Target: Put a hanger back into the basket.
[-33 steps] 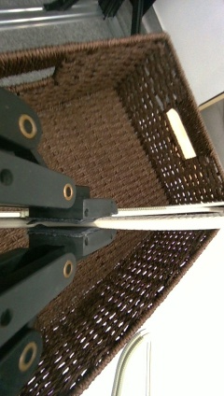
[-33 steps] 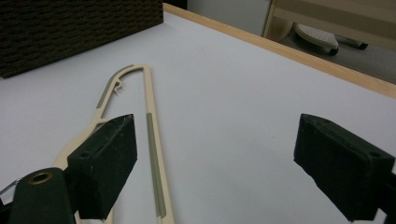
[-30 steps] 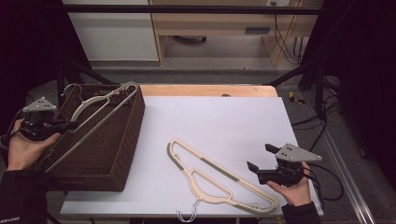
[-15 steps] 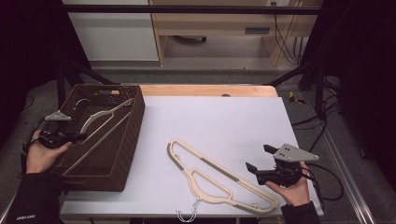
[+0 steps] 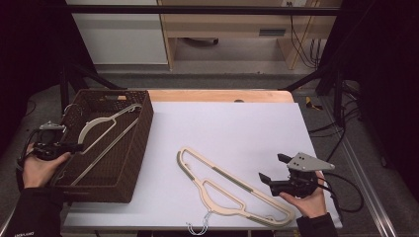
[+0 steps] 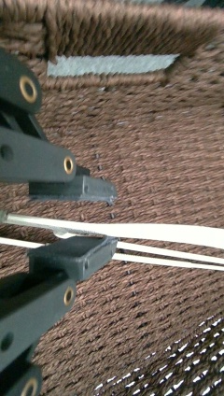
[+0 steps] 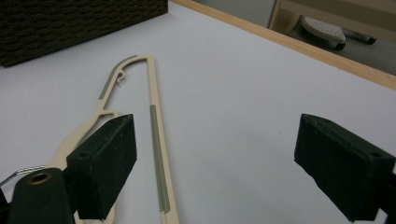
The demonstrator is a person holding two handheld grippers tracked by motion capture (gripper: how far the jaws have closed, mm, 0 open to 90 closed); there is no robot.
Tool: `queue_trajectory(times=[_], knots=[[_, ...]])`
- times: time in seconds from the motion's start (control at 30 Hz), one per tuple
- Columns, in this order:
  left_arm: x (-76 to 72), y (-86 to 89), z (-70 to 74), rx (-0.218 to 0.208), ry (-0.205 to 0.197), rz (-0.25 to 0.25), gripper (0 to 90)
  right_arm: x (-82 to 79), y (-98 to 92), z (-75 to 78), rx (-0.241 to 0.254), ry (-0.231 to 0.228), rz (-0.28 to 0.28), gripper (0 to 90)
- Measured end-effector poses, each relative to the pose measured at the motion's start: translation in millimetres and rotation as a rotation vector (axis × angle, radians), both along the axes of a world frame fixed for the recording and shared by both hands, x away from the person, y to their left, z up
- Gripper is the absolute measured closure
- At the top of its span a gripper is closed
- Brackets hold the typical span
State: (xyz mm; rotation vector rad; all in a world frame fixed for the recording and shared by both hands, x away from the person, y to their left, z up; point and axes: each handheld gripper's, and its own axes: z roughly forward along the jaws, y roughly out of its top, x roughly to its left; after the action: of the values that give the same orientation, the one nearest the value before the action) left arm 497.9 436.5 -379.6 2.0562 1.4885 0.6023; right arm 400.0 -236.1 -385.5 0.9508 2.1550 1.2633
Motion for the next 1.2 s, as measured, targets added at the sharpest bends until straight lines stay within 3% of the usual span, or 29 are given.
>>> queue_trajectory(times=[0.07,0.17,0.33,0.37,0.4,0.47,0.5,0.53,0.57,0.6,0.7,0.83,0.87,1.0,1.2], knots=[[-1.1,1.0,1.7,0.003,-0.005,0.003,62.8,0.1,0.0,0.0,0.001,0.000,0.000,13.1],[-10.1,5.8,9.9,-0.036,-0.070,0.031,57.4,-0.1,-0.1,-0.1,-0.001,0.000,0.002,13.0],[-29.3,1.4,22.7,-0.050,-0.160,0.034,50.9,-0.3,-1.1,0.3,0.002,-0.001,-0.003,13.0],[-29.3,1.4,22.7,-0.050,-0.160,0.034,49.7,-0.3,-1.3,0.3,0.002,-0.002,-0.002,13.0],[-39.3,-3.9,28.5,-0.075,-0.208,0.007,48.2,-0.3,-1.5,0.2,0.003,-0.001,-0.002,12.9],[-49.2,-11.0,34.7,-0.088,-0.250,-0.028,45.7,-0.3,-1.5,0.1,0.005,0.000,-0.002,12.9],[-49.2,-11.0,34.7,-0.088,-0.250,-0.028,44.1,-0.3,-1.5,0.1,0.005,0.000,-0.002,12.9],[-57.9,-20.1,40.4,-0.120,-0.297,-0.061,42.5,-0.1,-1.1,0.1,0.008,-0.001,-0.001,12.8],[-57.9,-20.1,40.4,-0.120,-0.297,-0.061,40.6,-0.1,-1.1,0.1,0.008,-0.001,-0.001,12.8],[-65.1,-31.2,45.1,-0.158,-0.330,-0.106,38.4,-0.1,-1.1,0.2,0.012,-0.002,0.000,12.8],[-73.6,-51.8,48.1,-0.207,-0.371,-0.173,33.4,-0.2,-1.4,0.4,0.016,-0.003,0.000,12.7],[-82.6,-82.6,47.2,-0.256,-0.399,-0.264,24.6,-0.5,-0.9,0.3,0.021,-0.004,-0.002,12.4],[-82.6,-82.6,47.2,-0.256,-0.399,-0.264,21.9,-0.5,-0.9,0.3,0.021,-0.004,-0.002,12.4],[-90.5,-124.5,41.2,-0.280,-0.393,-0.374,13.9,-1.7,-0.5,0.3,0.019,-0.004,0.002,12.2],[-99.7,-167.6,33.5,-0.265,-0.389,-0.473,9.8,-4.3,0.3,-0.5,0.011,0.000,0.009,11.8]])
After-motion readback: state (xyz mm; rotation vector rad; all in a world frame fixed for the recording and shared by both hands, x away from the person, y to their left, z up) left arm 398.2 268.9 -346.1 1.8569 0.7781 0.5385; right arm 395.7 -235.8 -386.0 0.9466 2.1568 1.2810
